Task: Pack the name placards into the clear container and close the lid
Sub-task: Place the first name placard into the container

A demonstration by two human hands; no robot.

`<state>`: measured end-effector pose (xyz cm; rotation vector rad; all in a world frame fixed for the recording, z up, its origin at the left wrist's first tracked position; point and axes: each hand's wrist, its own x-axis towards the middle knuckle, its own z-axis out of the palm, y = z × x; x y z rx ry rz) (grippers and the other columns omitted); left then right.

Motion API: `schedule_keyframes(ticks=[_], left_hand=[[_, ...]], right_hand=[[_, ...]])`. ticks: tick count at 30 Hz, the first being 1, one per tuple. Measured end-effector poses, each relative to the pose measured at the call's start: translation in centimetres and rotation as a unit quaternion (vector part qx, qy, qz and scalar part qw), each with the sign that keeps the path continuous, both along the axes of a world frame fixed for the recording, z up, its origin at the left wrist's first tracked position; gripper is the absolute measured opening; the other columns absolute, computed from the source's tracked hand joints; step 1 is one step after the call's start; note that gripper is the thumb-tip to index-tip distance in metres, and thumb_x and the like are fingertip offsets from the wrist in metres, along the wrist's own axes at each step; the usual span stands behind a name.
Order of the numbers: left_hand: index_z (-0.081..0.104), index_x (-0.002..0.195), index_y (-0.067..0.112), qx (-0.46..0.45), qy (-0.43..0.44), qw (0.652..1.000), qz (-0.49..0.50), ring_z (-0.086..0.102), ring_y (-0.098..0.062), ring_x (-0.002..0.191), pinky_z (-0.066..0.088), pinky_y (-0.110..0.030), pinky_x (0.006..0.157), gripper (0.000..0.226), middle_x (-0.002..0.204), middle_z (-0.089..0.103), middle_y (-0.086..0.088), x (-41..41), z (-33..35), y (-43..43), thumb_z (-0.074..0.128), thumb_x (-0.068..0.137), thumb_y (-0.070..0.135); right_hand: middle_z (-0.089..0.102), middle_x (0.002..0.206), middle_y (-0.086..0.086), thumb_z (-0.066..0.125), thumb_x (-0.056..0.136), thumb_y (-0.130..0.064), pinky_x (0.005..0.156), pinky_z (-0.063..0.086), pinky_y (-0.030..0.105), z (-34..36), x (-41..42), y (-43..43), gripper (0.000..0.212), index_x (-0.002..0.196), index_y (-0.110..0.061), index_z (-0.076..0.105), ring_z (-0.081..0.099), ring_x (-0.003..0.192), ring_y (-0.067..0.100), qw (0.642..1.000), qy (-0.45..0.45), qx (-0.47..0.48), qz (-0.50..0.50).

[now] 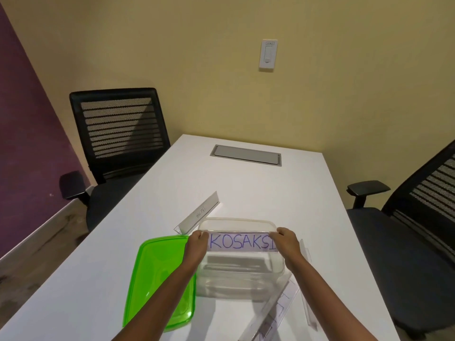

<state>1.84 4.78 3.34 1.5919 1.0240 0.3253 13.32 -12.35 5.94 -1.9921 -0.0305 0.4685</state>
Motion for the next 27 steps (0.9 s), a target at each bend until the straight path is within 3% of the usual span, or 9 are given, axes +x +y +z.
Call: schedule_keyframes(ticks=[2,4,9,12,17,19,22,25,27], left_hand=[[0.053,0.108,-0.02,0.004,0.025,1.0,-0.006,0.053,-0.044,0.114,0.042,-0.043,0.097,0.04,0.116,0.056,-0.039,0.6,-0.4,0.2,0.041,0.098,0.017],[0.045,0.125,-0.018,0.02,0.052,0.998,-0.017,0.047,-0.04,0.127,0.037,-0.042,0.106,0.047,0.135,0.048,-0.034,1.0,-0.9,0.2,0.039,0.099,0.021],[0.042,0.133,-0.01,0.04,0.085,0.995,-0.043,0.045,-0.033,0.132,0.037,-0.036,0.106,0.047,0.142,0.046,-0.026,2.4,-1.8,0.1,0.038,0.1,0.024],[0.043,0.129,-0.01,0.046,0.106,0.992,-0.051,0.047,-0.035,0.127,0.039,-0.039,0.103,0.046,0.139,0.046,-0.028,3.3,-2.6,-0.1,0.037,0.1,0.026],[0.023,0.145,-0.007,0.038,0.125,0.99,-0.057,0.036,-0.034,0.139,0.033,-0.037,0.11,0.058,0.153,0.029,-0.025,4.2,-3.3,-0.5,0.038,0.1,0.027],[0.017,0.148,-0.006,0.034,0.127,0.99,-0.053,0.032,-0.033,0.142,0.03,-0.036,0.112,0.062,0.156,0.023,-0.022,4.4,-3.5,-0.5,0.038,0.1,0.027],[0.015,0.149,-0.005,0.028,0.126,0.99,-0.051,0.031,-0.032,0.142,0.029,-0.035,0.113,0.063,0.158,0.019,-0.021,4.4,-3.9,-0.6,0.038,0.1,0.028],[0.016,0.148,-0.005,0.026,0.129,0.99,-0.051,0.033,-0.032,0.141,0.031,-0.034,0.112,0.062,0.157,0.021,-0.022,4.4,-4.3,-0.5,0.038,0.1,0.027],[0.017,0.147,-0.006,0.026,0.131,0.99,-0.053,0.034,-0.032,0.14,0.031,-0.035,0.112,0.062,0.156,0.023,-0.023,4.4,-4.5,-0.4,0.038,0.1,0.027]], right_hand=[[0.026,0.061,-0.008,0.052,0.088,-0.008,0.05,0.023,0.02,-0.4,0.4,0.4,0.048,0.058,-0.028,0.021,0.027,0.053,0.006,1.0,0.002,-0.017,0.008],[0.028,0.059,-0.006,0.051,0.088,-0.007,0.048,0.022,0.022,-1.1,0.8,0.7,0.046,0.056,-0.024,0.023,0.028,0.052,0.008,0.999,0.001,-0.037,0.018],[0.031,0.059,-0.003,0.05,0.088,-0.008,0.049,0.022,0.023,-2.4,1.5,1.2,0.041,0.056,-0.018,0.026,0.03,0.053,0.011,0.996,-0.002,-0.087,0.028],[0.036,0.065,-0.004,0.049,0.088,-0.008,0.051,0.027,0.022,-3.1,1.7,1.6,0.04,0.058,-0.022,0.026,0.04,0.07,0.02,0.995,0.002,-0.097,0.036],[0.05,0.094,0.009,0.048,0.088,-0.007,0.073,0.035,0.026,-4.2,1.3,2.3,0.005,0.089,-0.006,0.044,0.046,0.086,0.022,0.995,0.015,-0.093,0.036],[0.049,0.099,0.009,0.048,0.088,-0.006,0.075,0.038,0.026,-4.6,1.0,2.6,0.014,0.1,-0.002,0.048,0.046,0.089,0.021,0.994,0.022,-0.097,0.038],[0.053,0.119,0.014,0.049,0.089,-0.009,0.091,0.044,0.032,-5.0,0.8,3.0,0.039,0.126,0.002,0.044,0.05,0.103,0.025,0.992,0.042,-0.113,0.034],[0.053,0.131,0.02,0.048,0.089,-0.009,0.082,0.041,0.029,-5.6,0.7,3.0,0.031,0.118,-0.001,0.046,0.05,0.101,0.025,0.99,0.055,-0.123,0.04],[0.053,0.127,0.017,0.048,0.089,-0.009,0.082,0.038,0.027,-6.1,0.7,2.9,0.04,0.127,0.003,0.044,0.051,0.106,0.025,0.99,0.066,-0.117,0.039]])
